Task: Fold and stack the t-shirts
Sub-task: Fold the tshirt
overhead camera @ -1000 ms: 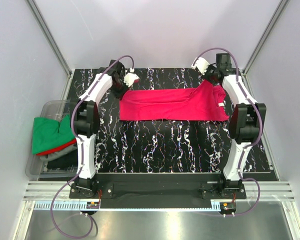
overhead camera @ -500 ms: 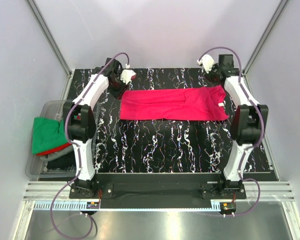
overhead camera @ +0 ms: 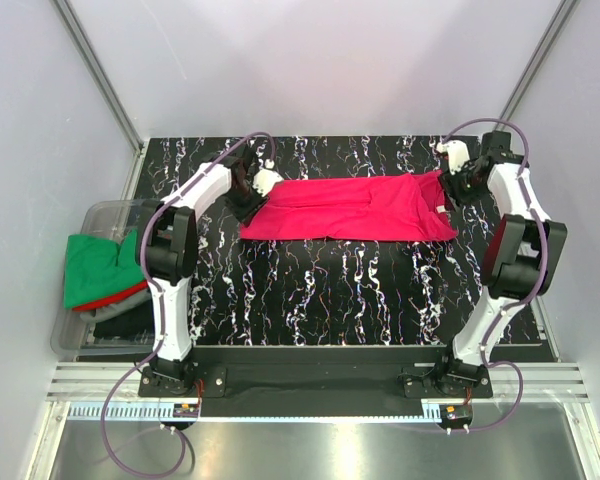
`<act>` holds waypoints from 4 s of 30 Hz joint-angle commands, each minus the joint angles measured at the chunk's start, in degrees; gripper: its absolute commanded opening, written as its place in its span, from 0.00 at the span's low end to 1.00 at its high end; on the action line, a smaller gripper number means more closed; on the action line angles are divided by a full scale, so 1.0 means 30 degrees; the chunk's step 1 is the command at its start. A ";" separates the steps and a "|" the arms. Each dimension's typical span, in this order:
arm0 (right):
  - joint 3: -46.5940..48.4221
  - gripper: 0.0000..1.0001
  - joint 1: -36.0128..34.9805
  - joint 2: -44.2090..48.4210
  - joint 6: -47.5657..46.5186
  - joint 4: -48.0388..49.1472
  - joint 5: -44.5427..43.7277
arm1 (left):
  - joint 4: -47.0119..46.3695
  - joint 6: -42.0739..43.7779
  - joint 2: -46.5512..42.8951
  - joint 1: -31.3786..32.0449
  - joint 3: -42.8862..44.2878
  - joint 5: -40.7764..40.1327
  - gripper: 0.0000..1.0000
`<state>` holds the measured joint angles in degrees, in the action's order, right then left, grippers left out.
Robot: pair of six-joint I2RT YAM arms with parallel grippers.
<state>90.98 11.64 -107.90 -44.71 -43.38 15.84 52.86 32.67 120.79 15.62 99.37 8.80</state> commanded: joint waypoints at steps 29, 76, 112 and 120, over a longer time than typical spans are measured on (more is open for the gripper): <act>0.6176 0.37 0.0690 -0.6573 -0.1796 -0.7806 0.4507 | -0.0394 -0.0107 0.1572 -0.0137 0.0860 -0.0677 0.36; 0.7228 0.31 0.1892 -0.5905 -0.2383 -0.8422 0.2161 | -0.0452 0.0682 -0.2375 -0.0314 -0.1015 -0.0883 0.46; 0.6679 0.44 -0.0568 -0.2062 0.1338 -0.7252 0.5825 | -0.0832 0.4140 0.0046 0.1445 -0.1865 -0.1466 0.54; 0.5358 0.44 -0.0745 -0.1185 0.1396 -0.6841 0.5650 | -0.1009 0.4961 0.0606 0.1445 -0.2624 -0.2434 0.37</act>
<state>107.70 10.07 -116.11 -41.06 -65.41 32.49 50.65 45.60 121.89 20.21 92.51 3.31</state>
